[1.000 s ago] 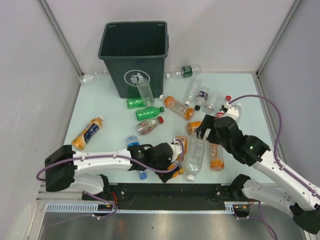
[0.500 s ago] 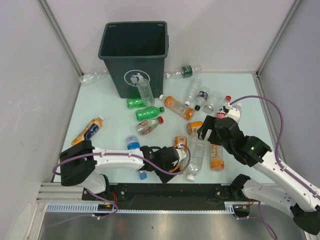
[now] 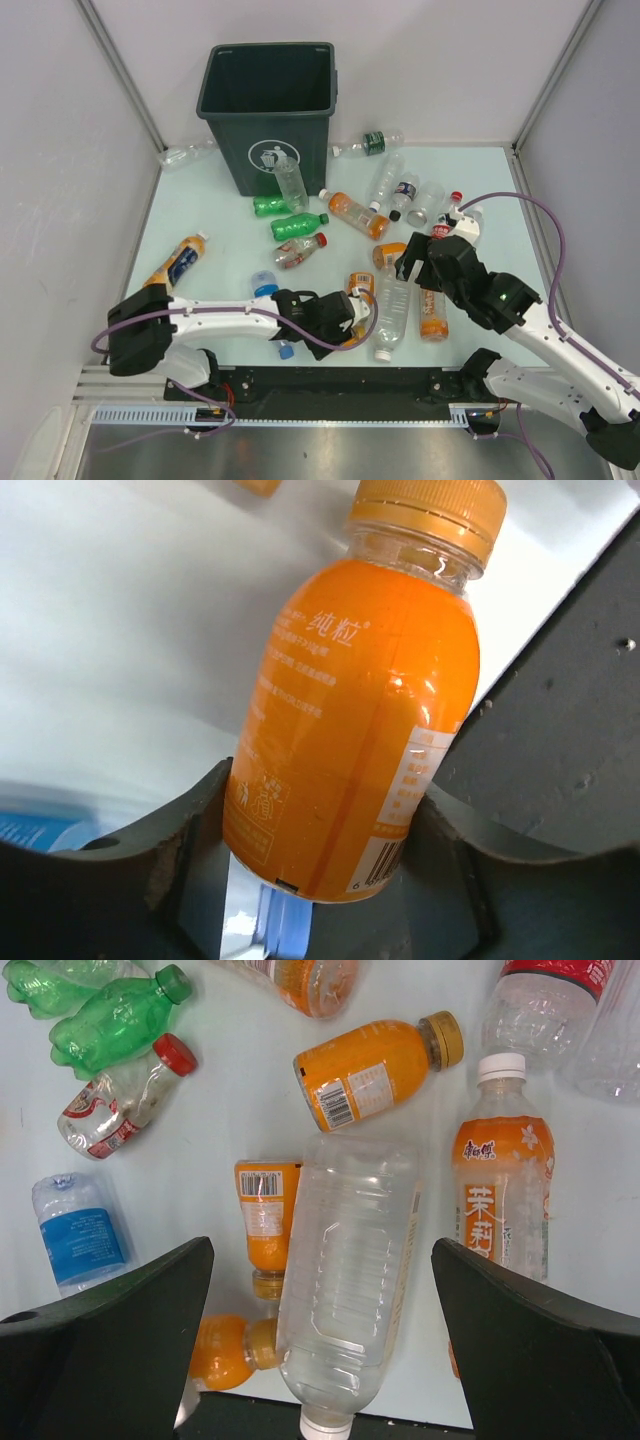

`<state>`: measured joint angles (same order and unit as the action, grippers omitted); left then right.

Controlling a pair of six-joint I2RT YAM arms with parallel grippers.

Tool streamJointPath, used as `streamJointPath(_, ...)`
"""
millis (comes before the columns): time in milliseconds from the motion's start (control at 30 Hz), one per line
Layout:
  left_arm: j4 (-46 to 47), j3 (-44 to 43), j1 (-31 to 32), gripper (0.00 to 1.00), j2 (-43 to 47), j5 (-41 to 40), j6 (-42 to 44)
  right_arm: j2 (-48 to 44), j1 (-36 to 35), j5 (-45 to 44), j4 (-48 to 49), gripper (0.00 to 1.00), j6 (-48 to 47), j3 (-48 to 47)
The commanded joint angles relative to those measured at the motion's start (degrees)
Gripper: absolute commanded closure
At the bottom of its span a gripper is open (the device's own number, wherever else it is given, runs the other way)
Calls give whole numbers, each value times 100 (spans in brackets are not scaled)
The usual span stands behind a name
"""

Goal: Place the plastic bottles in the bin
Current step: Pick up the plastic bottle from the corner of the board, then place the plastic bottle in the trash bin.

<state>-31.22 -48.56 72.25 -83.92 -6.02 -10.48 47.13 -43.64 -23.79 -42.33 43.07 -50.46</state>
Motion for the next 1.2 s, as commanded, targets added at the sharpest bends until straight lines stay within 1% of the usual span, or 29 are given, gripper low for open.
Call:
streamJointPath(0, -428, -321, 35, 79, 639, -162, 195, -90, 22, -161, 93, 4, 61, -8)
streamJointPath(67, -674, -400, 35, 83, 780, -224, 222, -90, 31, -161, 102, 4, 79, -8)
streamJointPath(133, -911, -453, 35, 85, 1008, -312, 239, -99, 31, -152, 102, 4, 79, 1)
streamJointPath(267, -1306, -698, -17, 84, 1377, -768, 257, -108, 31, -152, 76, 4, 96, -8)
streamJointPath(333, -1421, -813, -96, 84, 1483, -1128, 222, -134, 31, -161, 75, 4, 105, 10)
streamJointPath(400, -1431, -980, -290, 85, 1676, -1313, 222, -152, 31, -161, 102, 4, 96, 44)
streamJointPath(433, -1404, -1033, -360, 89, 1738, -1505, 239, -161, 22, -161, 119, 4, 88, 53)
streamJointPath(533, -1238, -1270, -772, 97, 1958, -1761, 248, -187, 31, -135, 137, 4, 105, 89)
streamJointPath(567, -1202, -1401, -1043, 98, 2019, -1753, 257, -196, 31, -126, 137, 4, 114, 97)
streamJointPath(600, -1132, -1472, -1177, 97, 2037, -1710, 283, -196, 31, -117, 137, 4, 105, 97)
streamJointPath(633, -1097, -1542, -1308, 94, 2037, -1614, 344, -205, 22, -117, 137, 4, 105, 106)
streamJointPath(667, -1070, -1691, -1501, 94, 2011, -1604, 362, -205, 31, -117, 128, 4, 114, 106)
streamJointPath(833, -930, -2193, -1916, 95, 1774, -1683, 433, -266, 22, -126, 137, 4, 114, 106)
streamJointPath(1000, -842, -3000, -2645, 95, 1414, -1578, 398, -345, 31, -143, 111, 4, 114, 106)
streamJointPath(1033, -868, -3446, -2828, 96, 1257, -1578, 389, -363, 31, -161, 111, 4, 105, 115)
streamJointPath(1100, -816, -3931, -2979, 96, 1054, -1656, 380, -363, 57, -214, 172, 4, 35, 132)
streamJointPath(1133, -754, -4377, -3110, 96, 844, -1648, 432, -354, 48, -214, 198, 4, -17, 124)
streamJointPath(1167, -571, -4582, -3181, 96, 729, -1639, 476, -354, 66, -161, 225, 4, -105, 124)
